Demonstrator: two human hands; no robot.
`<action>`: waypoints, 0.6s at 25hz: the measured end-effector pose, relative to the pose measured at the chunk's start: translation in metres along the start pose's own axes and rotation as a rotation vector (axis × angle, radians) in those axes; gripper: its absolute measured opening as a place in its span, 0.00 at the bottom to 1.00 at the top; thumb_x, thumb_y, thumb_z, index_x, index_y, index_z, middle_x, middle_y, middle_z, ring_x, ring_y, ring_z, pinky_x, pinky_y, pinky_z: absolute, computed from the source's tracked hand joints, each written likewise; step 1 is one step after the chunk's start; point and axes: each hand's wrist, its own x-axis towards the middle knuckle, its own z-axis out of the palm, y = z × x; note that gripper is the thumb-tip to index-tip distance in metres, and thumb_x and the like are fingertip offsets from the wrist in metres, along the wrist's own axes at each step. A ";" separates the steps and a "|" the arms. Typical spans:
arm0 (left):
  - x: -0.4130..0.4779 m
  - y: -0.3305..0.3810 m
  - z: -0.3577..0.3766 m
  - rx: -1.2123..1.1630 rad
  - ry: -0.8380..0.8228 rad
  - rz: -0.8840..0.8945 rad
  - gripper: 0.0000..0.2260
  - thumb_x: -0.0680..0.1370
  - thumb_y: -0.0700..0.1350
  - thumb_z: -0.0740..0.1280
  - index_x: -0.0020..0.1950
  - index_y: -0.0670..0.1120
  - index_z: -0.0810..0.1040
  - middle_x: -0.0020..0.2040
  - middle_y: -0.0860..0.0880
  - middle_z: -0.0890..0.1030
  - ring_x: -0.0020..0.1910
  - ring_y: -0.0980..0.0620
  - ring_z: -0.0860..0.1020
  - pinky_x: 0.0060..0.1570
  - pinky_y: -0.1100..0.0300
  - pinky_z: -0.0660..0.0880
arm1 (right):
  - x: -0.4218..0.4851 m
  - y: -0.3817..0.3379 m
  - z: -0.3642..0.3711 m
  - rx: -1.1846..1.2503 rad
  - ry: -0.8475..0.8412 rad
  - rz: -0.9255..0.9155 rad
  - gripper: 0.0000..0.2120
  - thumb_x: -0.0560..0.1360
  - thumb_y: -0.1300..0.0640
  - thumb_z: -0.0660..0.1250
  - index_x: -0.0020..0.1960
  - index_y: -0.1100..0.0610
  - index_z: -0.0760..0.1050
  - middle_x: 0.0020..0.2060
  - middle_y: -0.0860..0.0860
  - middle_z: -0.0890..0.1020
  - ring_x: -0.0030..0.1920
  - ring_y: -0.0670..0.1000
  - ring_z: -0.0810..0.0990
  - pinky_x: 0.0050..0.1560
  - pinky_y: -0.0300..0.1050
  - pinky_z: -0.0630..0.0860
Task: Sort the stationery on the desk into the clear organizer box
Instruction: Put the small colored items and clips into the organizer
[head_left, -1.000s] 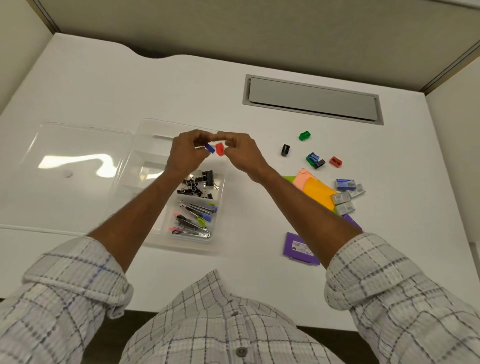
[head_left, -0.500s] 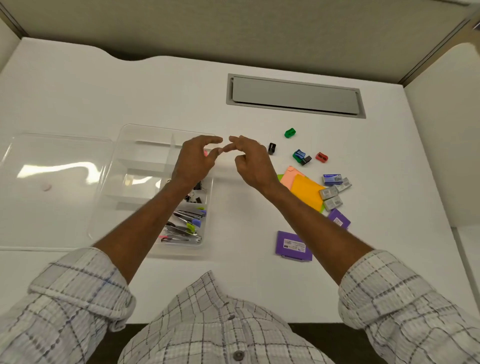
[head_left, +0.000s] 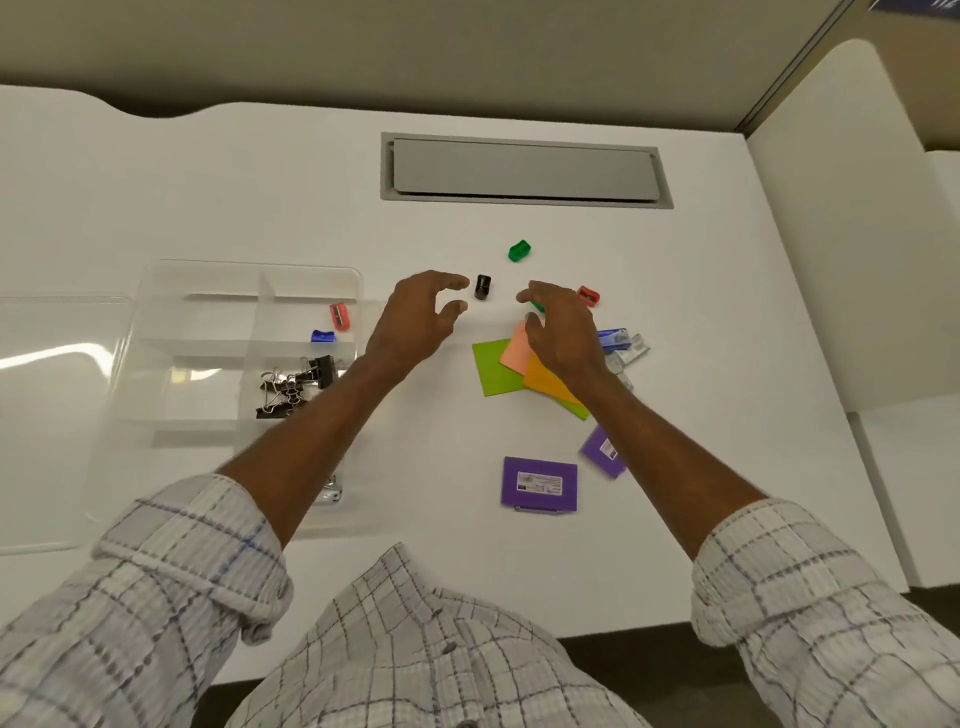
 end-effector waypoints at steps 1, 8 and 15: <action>0.005 0.003 0.006 0.011 -0.013 -0.002 0.14 0.78 0.43 0.69 0.63 0.44 0.80 0.62 0.48 0.82 0.65 0.49 0.78 0.68 0.56 0.70 | 0.003 0.006 -0.003 -0.013 -0.008 0.003 0.16 0.76 0.65 0.65 0.63 0.58 0.78 0.64 0.53 0.80 0.68 0.54 0.74 0.70 0.45 0.66; 0.041 0.006 0.043 0.170 -0.132 -0.020 0.16 0.80 0.43 0.67 0.68 0.45 0.77 0.72 0.45 0.73 0.72 0.46 0.69 0.73 0.56 0.63 | 0.025 0.023 -0.007 -0.125 -0.044 -0.004 0.19 0.77 0.65 0.65 0.68 0.58 0.76 0.68 0.55 0.77 0.69 0.55 0.73 0.70 0.46 0.67; 0.062 -0.005 0.057 0.344 -0.256 -0.023 0.15 0.80 0.42 0.66 0.67 0.46 0.80 0.73 0.46 0.73 0.72 0.45 0.68 0.66 0.48 0.72 | 0.044 0.027 -0.007 -0.281 -0.031 -0.082 0.13 0.77 0.60 0.65 0.59 0.54 0.81 0.56 0.52 0.84 0.56 0.56 0.79 0.58 0.53 0.75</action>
